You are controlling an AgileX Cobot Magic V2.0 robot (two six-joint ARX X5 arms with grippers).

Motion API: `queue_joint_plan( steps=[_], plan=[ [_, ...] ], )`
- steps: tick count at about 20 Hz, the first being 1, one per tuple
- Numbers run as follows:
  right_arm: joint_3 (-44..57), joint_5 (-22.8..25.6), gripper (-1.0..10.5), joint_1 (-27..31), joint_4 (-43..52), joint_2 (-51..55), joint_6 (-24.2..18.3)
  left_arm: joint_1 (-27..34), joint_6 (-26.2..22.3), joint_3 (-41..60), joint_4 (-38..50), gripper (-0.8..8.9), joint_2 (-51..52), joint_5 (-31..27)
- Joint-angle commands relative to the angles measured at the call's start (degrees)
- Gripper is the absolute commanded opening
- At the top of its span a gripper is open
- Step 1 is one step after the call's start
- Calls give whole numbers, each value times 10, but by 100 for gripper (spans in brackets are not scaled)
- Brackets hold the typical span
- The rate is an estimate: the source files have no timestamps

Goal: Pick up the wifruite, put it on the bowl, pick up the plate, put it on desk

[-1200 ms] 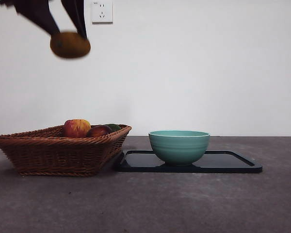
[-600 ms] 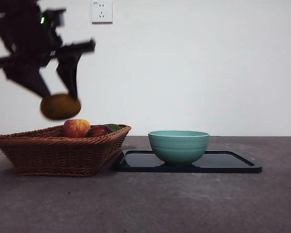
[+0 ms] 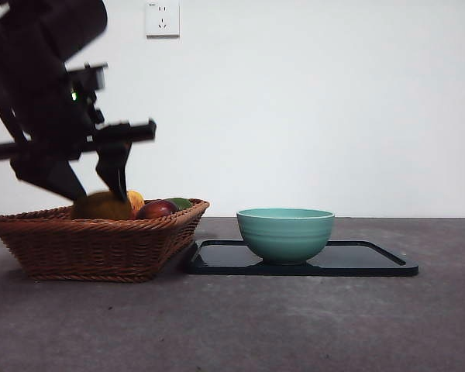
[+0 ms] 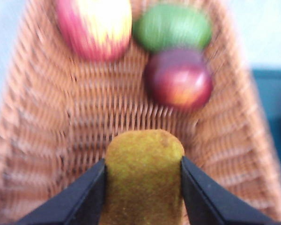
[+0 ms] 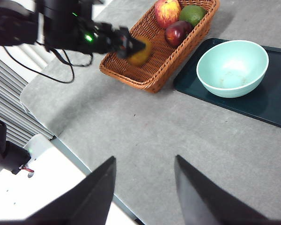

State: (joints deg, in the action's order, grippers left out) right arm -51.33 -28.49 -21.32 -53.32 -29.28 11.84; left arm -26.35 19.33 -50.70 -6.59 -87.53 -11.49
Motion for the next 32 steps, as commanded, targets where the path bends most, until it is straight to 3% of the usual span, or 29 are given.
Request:
queue_joint_plan(
  steps=[1, 6, 9, 15, 20, 25, 32],
  plan=[
    [-10, 0, 200, -3, 5, -1, 0, -1, -7, -3, 15, 183, -32, -1],
    [-10, 1, 200, -3, 5, -1, 2, -1, -7, -3, 15, 208, -41, -1],
    [-10, 1, 200, -3, 5, -1, 2, -1, -6, -3, 7, 352, -41, -1],
    [-10, 1, 200, -3, 5, -1, 2, -3, -7, -3, 1, 377, -22, 0],
    [-10, 1, 200, -3, 6, -1, 2, -7, -24, -3, -10, 376, 58, 13],
    [-10, 16, 200, -3, 6, -1, 1, -7, -64, -3, -80, 376, 172, 156],
    [-10, 18, 200, -3, 6, -1, 2, -7, -115, -3, -219, 375, 315, 301]
  ],
)
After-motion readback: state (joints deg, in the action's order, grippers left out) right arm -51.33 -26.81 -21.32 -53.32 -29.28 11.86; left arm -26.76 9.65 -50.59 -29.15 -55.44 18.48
